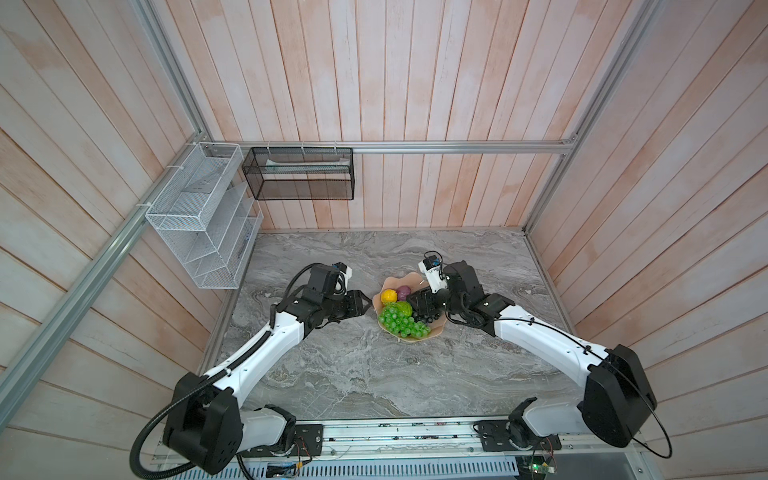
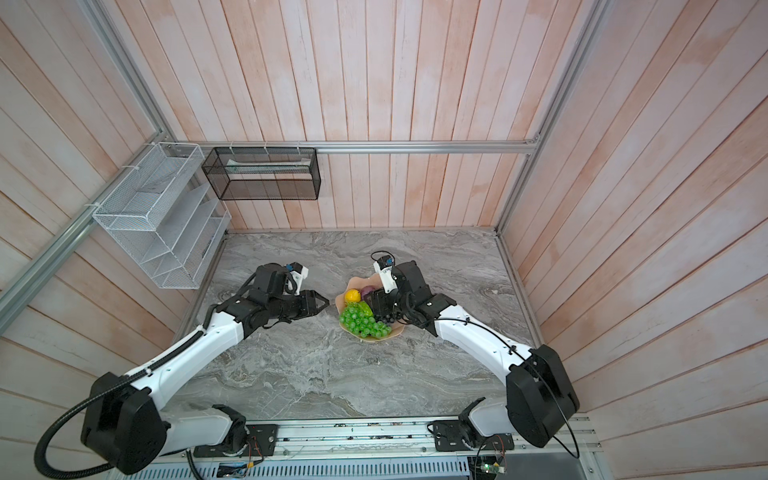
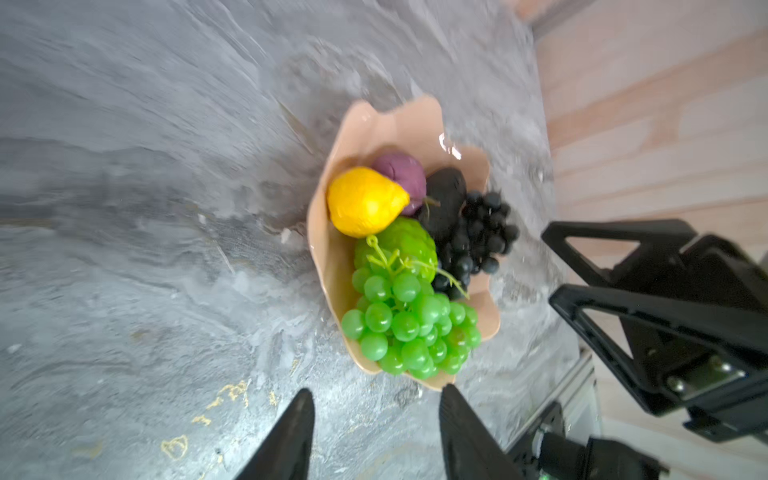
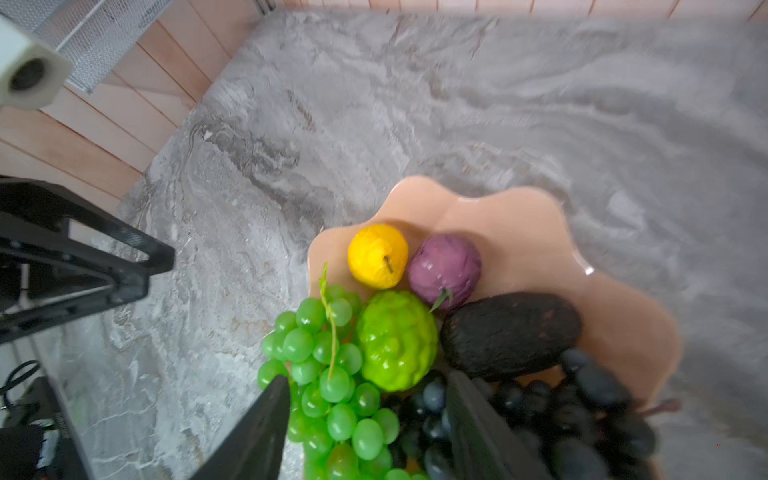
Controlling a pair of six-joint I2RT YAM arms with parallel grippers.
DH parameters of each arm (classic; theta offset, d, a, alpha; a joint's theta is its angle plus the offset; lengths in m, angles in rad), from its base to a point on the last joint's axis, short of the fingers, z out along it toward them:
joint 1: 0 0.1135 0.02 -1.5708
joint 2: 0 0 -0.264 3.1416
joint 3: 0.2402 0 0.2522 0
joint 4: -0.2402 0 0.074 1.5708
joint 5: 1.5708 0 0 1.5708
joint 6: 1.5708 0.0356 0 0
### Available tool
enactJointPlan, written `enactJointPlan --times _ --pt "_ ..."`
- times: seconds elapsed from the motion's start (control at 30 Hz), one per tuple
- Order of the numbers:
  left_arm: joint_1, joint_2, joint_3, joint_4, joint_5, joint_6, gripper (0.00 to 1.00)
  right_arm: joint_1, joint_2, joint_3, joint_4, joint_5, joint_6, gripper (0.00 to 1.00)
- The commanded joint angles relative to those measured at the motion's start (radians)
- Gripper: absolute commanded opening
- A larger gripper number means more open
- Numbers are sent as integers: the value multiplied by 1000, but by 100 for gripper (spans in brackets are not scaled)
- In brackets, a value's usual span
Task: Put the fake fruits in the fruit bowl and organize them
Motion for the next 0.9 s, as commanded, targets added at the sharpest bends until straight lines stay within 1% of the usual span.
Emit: enactJointPlan --times 0.0,0.03,0.13,0.2,0.23,0.27,0.3,0.33,0.4,0.43,0.47,0.53,0.57,0.63,0.67,0.73,0.77,0.8,0.87 --pt "55 -57 5 41 -224 -32 70 -75 -54 62 25 94 -21 73" --pt "65 -58 19 34 -249 -15 75 -107 -62 85 11 113 -34 77" --pt "77 -60 67 -5 -320 66 80 -197 -92 120 -11 190 -81 83" --pt "103 -79 74 -3 -381 115 81 -266 -135 90 30 228 -129 84" --pt "127 -96 60 25 -401 142 81 -305 -167 49 90 224 -173 85" --pt "154 -112 36 70 -397 171 82 -335 -200 5 148 225 -206 90" --pt "187 -140 -7 136 -372 205 88 -362 -237 -51 231 244 -234 98" --pt "218 -160 -60 211 -336 240 100 -392 -265 -104 300 252 -252 98" --pt "262 -189 -166 327 -306 291 100 -451 -287 -176 372 228 -284 98" --pt "284 -199 -218 372 -304 304 100 -479 -285 -213 404 234 -283 98" --pt "298 -202 -257 401 -323 304 100 -503 -276 -242 426 237 -273 98" --pt "309 -215 -356 496 -430 317 100 -542 -284 -338 514 236 -251 98" --pt "310 -225 -415 596 -448 348 100 -548 -301 -412 612 242 -256 98" --pt "310 -223 -541 793 -488 412 100 -550 -317 -586 882 265 -278 98" --pt "311 -208 -569 842 -504 435 100 -552 -310 -621 932 268 -281 98" --pt "312 -158 -602 898 -577 460 100 -561 -276 -650 936 265 -273 98" --pt "314 -142 -630 960 -581 473 100 -568 -259 -661 944 264 -268 98" --pt "316 -125 -672 1046 -584 504 100 -571 -238 -687 990 264 -262 98" --pt "332 -85 -725 1194 -588 513 100 -574 -184 -732 1100 272 -264 98"
